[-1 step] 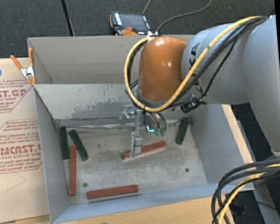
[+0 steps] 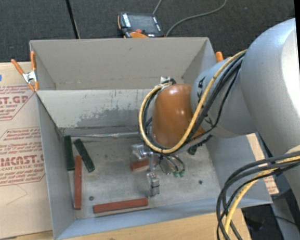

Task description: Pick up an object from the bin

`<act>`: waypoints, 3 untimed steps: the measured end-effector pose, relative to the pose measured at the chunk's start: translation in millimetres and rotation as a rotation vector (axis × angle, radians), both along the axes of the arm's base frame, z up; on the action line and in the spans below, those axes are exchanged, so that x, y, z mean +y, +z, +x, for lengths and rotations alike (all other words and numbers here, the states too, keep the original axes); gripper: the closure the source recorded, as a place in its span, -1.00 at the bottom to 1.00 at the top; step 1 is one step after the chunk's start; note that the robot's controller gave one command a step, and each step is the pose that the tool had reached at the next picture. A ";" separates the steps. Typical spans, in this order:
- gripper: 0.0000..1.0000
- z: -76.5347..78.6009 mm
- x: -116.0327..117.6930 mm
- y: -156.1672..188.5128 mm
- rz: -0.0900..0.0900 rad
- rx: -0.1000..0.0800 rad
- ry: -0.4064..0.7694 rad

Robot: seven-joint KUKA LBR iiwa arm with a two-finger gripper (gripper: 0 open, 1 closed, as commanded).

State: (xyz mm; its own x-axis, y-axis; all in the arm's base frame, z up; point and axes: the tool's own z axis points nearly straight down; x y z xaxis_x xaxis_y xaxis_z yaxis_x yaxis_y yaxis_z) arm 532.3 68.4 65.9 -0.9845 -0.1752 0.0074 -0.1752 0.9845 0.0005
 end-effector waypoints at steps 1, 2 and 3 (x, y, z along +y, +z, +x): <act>1.00 2.8 0.8 3.9 0.002 -0.008 -0.001; 1.00 -25.7 -38.8 109.5 0.000 -0.014 -0.028; 1.00 -26.4 -37.1 105.0 0.002 -0.008 -0.026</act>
Offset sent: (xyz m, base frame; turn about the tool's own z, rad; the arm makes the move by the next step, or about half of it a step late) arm 0.0000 0.0000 0.0000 0.0000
